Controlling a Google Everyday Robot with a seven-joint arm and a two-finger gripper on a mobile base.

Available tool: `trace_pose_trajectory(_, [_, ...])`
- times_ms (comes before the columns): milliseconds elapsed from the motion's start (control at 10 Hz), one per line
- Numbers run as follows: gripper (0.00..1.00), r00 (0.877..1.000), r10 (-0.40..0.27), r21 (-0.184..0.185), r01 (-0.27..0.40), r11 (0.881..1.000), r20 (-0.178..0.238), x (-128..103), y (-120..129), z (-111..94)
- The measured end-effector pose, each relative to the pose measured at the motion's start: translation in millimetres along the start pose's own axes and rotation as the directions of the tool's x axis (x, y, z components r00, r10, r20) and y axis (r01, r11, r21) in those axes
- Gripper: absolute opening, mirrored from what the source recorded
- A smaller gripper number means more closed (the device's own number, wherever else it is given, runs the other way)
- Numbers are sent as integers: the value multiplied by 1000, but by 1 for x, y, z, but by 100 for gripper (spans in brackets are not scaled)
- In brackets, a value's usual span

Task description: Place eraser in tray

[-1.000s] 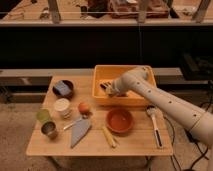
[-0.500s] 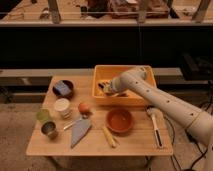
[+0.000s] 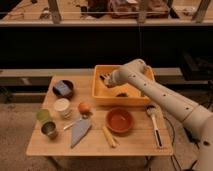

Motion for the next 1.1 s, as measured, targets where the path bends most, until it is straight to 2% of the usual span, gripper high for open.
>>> trace_pose_trajectory(100, [78,1000,0,-18,0,1000,-2,10,4,2])
trace_pose_trajectory(300, [80,1000,5,-44,-5,999,0,16,14,4])
trace_pose_trajectory(1100, [80,1000,11,-41,-11,999,3,14,14,5])
